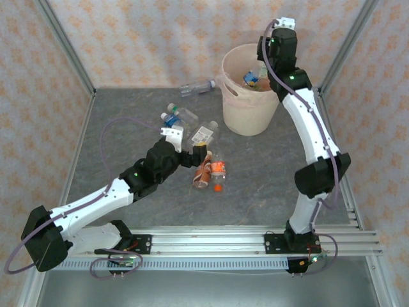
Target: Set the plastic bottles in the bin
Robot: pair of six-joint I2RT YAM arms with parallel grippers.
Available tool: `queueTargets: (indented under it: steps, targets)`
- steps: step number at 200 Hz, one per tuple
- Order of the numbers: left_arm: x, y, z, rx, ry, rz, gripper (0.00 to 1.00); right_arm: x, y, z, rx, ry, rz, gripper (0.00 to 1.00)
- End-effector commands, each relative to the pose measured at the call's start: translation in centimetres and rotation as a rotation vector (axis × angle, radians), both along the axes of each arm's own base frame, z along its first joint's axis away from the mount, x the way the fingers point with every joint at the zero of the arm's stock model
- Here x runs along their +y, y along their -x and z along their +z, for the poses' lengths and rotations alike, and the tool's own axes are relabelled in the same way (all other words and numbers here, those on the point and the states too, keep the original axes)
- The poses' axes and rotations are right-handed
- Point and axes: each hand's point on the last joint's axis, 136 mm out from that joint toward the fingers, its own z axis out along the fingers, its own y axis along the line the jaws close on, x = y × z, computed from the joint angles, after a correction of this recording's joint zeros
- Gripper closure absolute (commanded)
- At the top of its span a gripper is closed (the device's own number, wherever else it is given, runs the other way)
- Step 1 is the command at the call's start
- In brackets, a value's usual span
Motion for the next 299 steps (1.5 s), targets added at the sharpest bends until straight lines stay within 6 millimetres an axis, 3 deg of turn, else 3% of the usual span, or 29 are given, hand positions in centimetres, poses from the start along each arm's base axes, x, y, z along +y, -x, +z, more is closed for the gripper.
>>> queueTargets:
  steps: [1, 37, 60, 78, 85, 125, 173, 246, 273, 299]
  targets:
    - [1.2, -0.3, -0.4, 0.006, -0.008, 0.058, 0.0, -2.3, 0.5, -2.5, 0.149, 0.117, -0.109, 0.81]
    - [1.6, -0.3, -0.6, 0.012, -0.016, 0.079, 0.0, -3.6, -0.4, -5.4, 0.232, 0.15, -0.205, 0.63]
    - [1.9, -0.3, -0.8, 0.017, -0.023, 0.093, 0.0, -4.5, -0.6, -6.5, 0.264, 0.147, -0.265, 0.37]
    - [2.0, -0.3, -0.9, 0.021, -0.028, 0.1, 0.0, -4.8, -0.6, -6.8, 0.277, 0.135, -0.288, 0.07]
    - [2.0, -0.3, -1.0, 0.023, -0.03, 0.103, 0.0, -4.8, -0.6, -6.7, 0.277, 0.129, -0.289, 0.01]
    - [2.3, -0.5, -1.4, 0.031, -0.039, 0.121, 0.0, -3.8, -0.3, -6.3, 0.277, 0.094, -0.226, 0.0]
    - [2.4, -1.3, -3.3, 0.111, -0.092, 0.17, 0.0, -0.3, 0.4, -6.0, 0.287, 0.003, -0.014, 0.01]
    - [3.3, -2.2, -8.0, 0.281, -0.103, 0.318, 0.0, 3.3, 5.5, -0.6, 0.12, -0.104, 0.207, 0.01]
    - [4.1, -2.3, -8.5, 0.295, -0.093, 0.376, 0.0, 5.5, 7.9, -0.4, 0.11, -0.135, 0.29, 0.01]
    - [5.3, -2.4, -8.4, 0.301, -0.072, 0.436, 0.0, 7.8, 10.7, -2.1, 0.096, -0.148, 0.337, 0.01]
